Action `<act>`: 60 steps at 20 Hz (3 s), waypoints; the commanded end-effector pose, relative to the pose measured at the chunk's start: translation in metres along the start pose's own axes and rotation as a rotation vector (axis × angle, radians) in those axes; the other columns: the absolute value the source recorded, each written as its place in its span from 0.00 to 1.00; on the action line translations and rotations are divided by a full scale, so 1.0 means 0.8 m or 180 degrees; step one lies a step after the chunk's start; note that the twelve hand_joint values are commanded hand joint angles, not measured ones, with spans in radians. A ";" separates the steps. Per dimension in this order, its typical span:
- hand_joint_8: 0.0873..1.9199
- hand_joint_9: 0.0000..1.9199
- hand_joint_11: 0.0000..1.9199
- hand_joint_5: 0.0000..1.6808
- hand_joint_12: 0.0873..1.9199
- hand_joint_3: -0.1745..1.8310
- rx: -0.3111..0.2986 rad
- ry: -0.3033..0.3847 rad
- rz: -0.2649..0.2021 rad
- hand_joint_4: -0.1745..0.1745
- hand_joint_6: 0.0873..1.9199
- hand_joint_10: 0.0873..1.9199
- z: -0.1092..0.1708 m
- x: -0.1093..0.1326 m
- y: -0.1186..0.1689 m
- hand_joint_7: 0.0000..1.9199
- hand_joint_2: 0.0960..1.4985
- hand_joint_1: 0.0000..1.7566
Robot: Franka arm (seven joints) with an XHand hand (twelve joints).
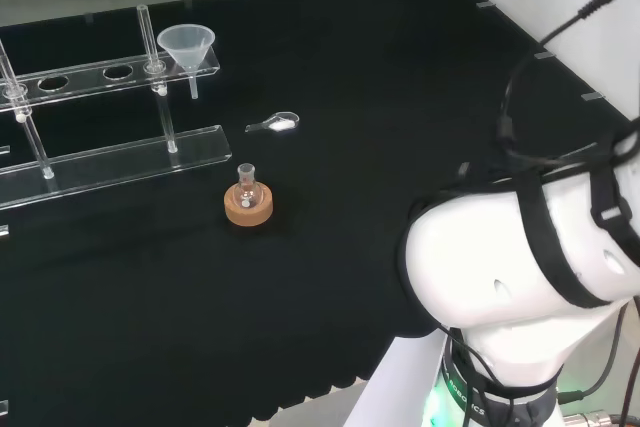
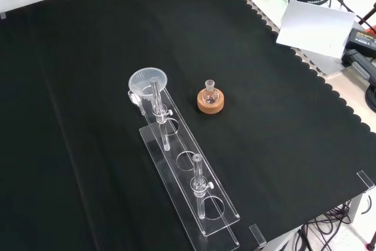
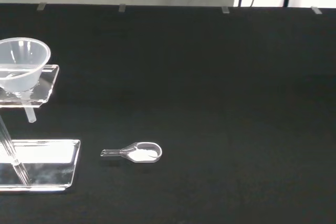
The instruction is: Pick up the funnel from the transparent funnel stand.
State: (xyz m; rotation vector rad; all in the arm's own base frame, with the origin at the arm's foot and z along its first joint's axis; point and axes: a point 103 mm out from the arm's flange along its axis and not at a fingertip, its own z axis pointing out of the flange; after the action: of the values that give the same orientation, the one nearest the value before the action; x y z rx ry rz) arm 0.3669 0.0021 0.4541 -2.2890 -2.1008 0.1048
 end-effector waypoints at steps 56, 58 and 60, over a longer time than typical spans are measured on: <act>0.05 0.00 0.10 0.14 0.80 0.00 0.1384 -0.0243 -0.0963 0.66 0.00 0.42 0.182 0.217 0.249 0.00 0.57 0.44; 0.04 0.00 0.10 0.15 0.80 0.00 0.1366 -0.0225 -0.0987 0.68 0.00 0.41 0.182 0.219 0.248 0.00 0.57 0.44; 0.04 0.00 0.10 0.16 0.80 0.00 0.1401 -0.0228 -0.0991 0.69 0.00 0.42 0.183 0.220 0.249 0.00 0.57 0.45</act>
State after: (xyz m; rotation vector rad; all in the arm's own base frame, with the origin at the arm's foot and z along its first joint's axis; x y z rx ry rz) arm 0.5704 0.1548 0.2926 -1.7435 -2.1716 0.5841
